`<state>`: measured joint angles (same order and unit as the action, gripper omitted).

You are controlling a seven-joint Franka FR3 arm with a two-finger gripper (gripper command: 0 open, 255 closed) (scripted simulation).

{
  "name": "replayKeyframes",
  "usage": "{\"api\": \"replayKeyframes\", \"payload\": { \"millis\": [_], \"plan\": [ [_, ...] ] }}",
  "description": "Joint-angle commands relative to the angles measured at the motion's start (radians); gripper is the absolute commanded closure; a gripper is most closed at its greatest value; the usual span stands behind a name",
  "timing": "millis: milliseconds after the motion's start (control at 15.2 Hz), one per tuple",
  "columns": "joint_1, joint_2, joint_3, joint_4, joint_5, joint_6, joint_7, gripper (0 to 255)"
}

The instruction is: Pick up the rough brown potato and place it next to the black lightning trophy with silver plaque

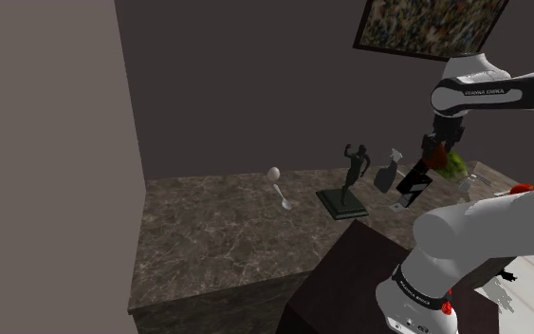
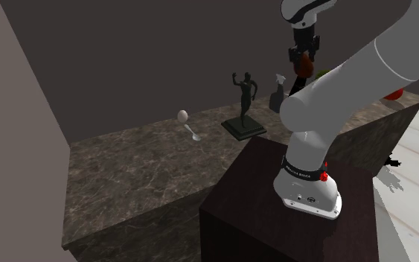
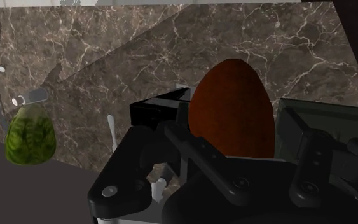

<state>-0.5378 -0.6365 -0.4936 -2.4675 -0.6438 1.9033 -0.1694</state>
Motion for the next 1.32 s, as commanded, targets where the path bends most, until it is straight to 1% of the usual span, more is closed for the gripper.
{"api": "replayKeyframes", "payload": {
  "millis": [0, 660, 1254],
  "plan": [
    [-0.003, 0.009, -0.014, -0.015, -0.010, 0.027, 0.001, 255],
    [-0.012, 0.057, -0.061, -0.111, -0.057, 0.166, 0.048, 255],
    [-0.017, 0.132, -0.107, -0.179, -0.104, 0.304, 0.094, 255]
  ]
}}
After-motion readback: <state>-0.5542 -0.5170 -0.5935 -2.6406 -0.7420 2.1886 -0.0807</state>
